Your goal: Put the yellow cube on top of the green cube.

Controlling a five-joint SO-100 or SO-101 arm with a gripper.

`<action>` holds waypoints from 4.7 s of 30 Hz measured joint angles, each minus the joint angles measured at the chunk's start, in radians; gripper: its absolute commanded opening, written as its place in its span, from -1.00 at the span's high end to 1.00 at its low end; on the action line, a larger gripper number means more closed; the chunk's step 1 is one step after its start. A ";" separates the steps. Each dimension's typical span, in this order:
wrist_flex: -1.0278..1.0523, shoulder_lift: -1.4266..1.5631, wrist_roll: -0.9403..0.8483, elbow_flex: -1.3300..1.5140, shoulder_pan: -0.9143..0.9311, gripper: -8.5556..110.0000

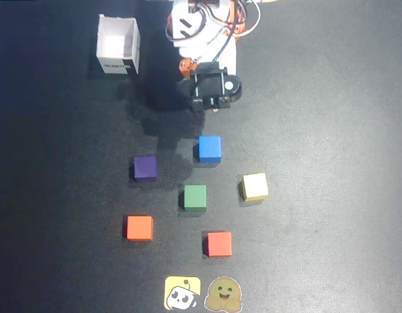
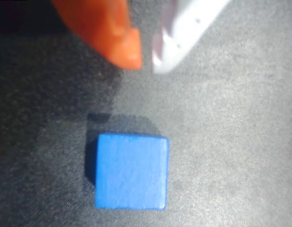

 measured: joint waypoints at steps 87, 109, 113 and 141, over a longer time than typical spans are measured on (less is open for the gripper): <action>-0.601 -1.428 0.305 -0.663 -0.362 0.48; -0.673 -1.466 0.316 -0.611 -0.321 0.76; -0.604 -1.439 0.316 -0.618 -0.285 0.76; -0.268 -1.247 0.242 -0.781 0.034 0.75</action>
